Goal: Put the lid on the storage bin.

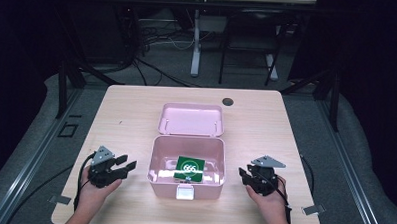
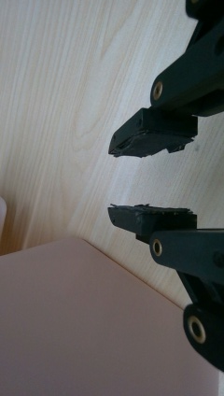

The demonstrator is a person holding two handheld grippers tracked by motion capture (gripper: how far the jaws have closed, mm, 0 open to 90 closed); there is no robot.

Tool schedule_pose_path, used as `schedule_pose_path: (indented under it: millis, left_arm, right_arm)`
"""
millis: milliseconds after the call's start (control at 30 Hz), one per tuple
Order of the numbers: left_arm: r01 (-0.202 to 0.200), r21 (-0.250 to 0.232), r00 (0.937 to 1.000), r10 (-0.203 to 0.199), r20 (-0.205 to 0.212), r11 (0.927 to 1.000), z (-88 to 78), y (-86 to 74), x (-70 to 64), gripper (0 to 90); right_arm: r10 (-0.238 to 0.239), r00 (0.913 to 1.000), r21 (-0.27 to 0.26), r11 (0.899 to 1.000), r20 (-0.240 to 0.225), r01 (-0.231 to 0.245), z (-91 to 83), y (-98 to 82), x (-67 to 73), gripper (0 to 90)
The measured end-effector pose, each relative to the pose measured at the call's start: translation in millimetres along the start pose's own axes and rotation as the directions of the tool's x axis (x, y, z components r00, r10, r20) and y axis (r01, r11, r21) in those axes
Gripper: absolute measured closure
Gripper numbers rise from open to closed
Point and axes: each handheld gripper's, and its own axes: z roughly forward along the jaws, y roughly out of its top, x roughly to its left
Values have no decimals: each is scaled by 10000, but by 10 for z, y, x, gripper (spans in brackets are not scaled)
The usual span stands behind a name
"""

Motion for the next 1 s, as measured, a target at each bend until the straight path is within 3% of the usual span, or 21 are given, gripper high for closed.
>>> schedule_pose_path:
  millis: [567, 767, 900, 1000]
  left_arm:
    - [109, -136, 9997, -107, 200, 9998, -26, 33, -56, 575]
    - [466, -453, 9975, -440, 558, 9979, -123, 78, -110, 592]
    - [464, -537, 9971, -430, 624, 9975, -174, 131, -166, 596]
    - [350, -513, 9962, -307, 810, 9981, -175, 173, -214, 594]
  right_arm:
    - [125, 9999, -97, 9999, -55, -126, -41, -1, -17, 633]
    - [170, 9999, -30, 9999, -32, -170, -56, 31, -7, 629]
    - [121, 9999, -112, 9999, -14, -121, -71, 84, 28, 612]
    - [278, 9991, -172, 9994, -323, -284, -96, 159, 54, 611]
